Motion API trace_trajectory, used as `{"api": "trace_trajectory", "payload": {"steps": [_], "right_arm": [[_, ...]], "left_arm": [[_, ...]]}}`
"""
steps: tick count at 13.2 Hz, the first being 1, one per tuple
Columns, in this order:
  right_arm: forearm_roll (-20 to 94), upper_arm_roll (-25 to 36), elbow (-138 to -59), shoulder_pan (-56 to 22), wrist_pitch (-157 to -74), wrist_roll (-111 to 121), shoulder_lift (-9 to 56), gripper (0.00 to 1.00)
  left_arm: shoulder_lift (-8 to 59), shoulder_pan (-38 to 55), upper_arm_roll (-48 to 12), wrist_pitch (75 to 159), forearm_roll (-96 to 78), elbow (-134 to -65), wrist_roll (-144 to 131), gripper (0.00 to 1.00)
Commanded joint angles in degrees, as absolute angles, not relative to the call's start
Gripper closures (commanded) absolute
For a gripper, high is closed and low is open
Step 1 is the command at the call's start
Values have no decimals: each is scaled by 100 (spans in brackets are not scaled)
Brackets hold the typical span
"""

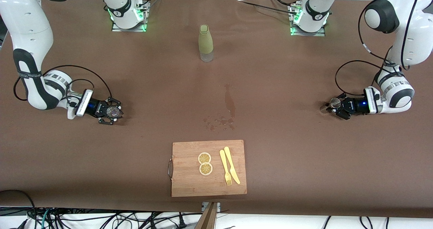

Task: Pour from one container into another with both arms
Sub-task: 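Lift the beaker with the right gripper while the left gripper lifts the jigger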

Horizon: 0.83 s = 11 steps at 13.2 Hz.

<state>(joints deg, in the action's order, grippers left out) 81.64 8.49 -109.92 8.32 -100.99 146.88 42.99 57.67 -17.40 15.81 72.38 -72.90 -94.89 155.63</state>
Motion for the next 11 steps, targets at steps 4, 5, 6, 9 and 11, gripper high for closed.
{"api": "trace_trajectory", "payload": {"steps": [4,5,6,9,11], "right_arm": [[8463,642,-10653,774,-10212,13949,4219,82],[8507,642,-10574,678,-10343,13835,4210,83],[8586,642,-10512,564,-10406,13643,4210,84],[8990,642,-10459,168,-10940,13308,4122,84],[9376,642,-10459,-209,-11353,13105,4035,84]], "left_arm": [[5714,-1021,1425,7057,-7400,-9220,15180,100],[5669,-898,1259,7084,-7426,-9194,15022,100],[5660,-749,1083,7136,-7496,-9072,14847,100],[5651,-423,626,7776,-7848,-8983,14258,100],[5643,-256,143,8408,-8216,-8965,14054,100]]}}
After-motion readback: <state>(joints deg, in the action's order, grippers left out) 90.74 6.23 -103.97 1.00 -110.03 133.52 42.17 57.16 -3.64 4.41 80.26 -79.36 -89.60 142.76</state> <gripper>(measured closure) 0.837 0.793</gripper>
